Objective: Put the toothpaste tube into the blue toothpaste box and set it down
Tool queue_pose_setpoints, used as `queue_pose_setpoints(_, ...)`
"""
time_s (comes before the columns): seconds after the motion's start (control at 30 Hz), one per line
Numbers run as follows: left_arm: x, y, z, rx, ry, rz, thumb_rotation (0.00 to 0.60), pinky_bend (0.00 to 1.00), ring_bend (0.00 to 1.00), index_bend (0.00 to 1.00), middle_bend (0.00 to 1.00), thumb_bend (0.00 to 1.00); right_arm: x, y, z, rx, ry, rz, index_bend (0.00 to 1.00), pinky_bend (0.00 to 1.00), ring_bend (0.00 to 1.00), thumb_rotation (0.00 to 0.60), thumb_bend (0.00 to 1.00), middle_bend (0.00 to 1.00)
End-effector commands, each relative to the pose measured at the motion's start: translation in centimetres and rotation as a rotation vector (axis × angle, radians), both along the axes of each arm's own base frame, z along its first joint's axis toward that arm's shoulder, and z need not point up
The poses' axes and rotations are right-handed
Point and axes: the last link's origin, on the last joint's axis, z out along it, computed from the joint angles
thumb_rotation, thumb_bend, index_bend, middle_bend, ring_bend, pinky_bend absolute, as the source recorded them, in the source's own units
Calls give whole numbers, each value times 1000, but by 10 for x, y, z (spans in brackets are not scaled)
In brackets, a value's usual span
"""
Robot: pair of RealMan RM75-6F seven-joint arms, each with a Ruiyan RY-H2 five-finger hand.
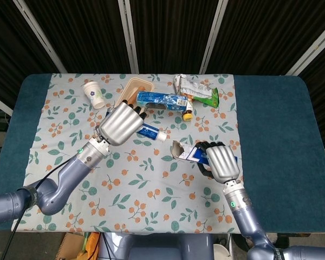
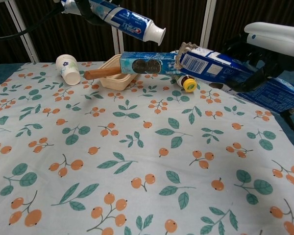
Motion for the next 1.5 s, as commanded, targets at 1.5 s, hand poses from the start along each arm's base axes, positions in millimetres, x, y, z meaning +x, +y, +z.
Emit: queue_pose_setpoints(1.5, 104, -44, -65, 94, 130, -522, 600, 682, 623, 664, 665, 466, -5, -1, 27, -18, -208, -113, 419, 403, 427, 600, 456, 466)
